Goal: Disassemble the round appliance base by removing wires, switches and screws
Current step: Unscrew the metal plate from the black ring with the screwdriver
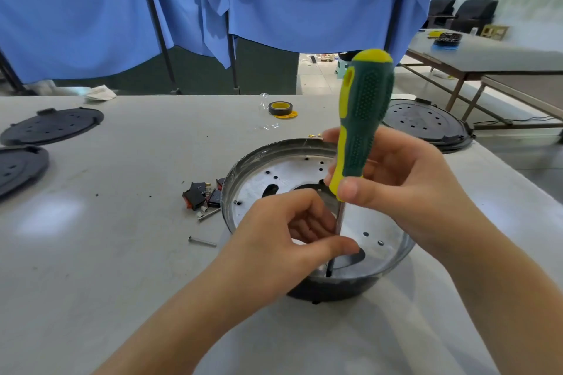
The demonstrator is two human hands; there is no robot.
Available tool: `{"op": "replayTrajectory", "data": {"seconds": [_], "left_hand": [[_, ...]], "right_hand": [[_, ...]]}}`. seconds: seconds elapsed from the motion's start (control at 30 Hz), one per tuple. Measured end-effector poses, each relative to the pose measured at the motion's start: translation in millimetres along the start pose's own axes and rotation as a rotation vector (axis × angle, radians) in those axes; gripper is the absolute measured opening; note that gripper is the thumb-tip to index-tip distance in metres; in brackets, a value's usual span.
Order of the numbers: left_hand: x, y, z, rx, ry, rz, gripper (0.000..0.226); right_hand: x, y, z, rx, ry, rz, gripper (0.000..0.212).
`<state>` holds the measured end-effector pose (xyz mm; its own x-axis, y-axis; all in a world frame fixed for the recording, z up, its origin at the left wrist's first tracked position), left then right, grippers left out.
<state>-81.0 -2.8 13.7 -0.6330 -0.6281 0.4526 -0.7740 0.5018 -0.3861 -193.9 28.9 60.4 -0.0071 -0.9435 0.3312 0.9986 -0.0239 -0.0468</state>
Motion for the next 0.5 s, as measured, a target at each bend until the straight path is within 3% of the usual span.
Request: {"op": "replayTrajectory", "data": {"seconds": [0.13,0.23,0.5], "left_hand": [[-0.1,3.3,-1.3,-0.017,0.008,0.062,0.010],[-2.4,7.7,-2.2,-0.053,-0.004,0.166,0.020],[-0.9,0.8,-0.8,-0.029,-0.029,0.048,0.015]], "right_hand": [[0.0,-0.1,-3.9,0.058,0.036,0.034,0.033],[1.2,1.4,-10.1,0.076,0.081,0.100,0.030],[2.7,-8.5,-12.0,0.057,0.065,0.045,0.032]]}}
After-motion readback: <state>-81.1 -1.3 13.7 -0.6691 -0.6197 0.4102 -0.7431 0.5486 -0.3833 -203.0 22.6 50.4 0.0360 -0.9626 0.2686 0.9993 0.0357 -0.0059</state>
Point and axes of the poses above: each hand's wrist, its own x-axis towards the middle knuckle, its own y-axis out of the palm, z = x × y, the point moved 8 cm from there along x, towards the middle knuckle, and after that the axes turned 7 degrees about y, right-handed, at the moved point
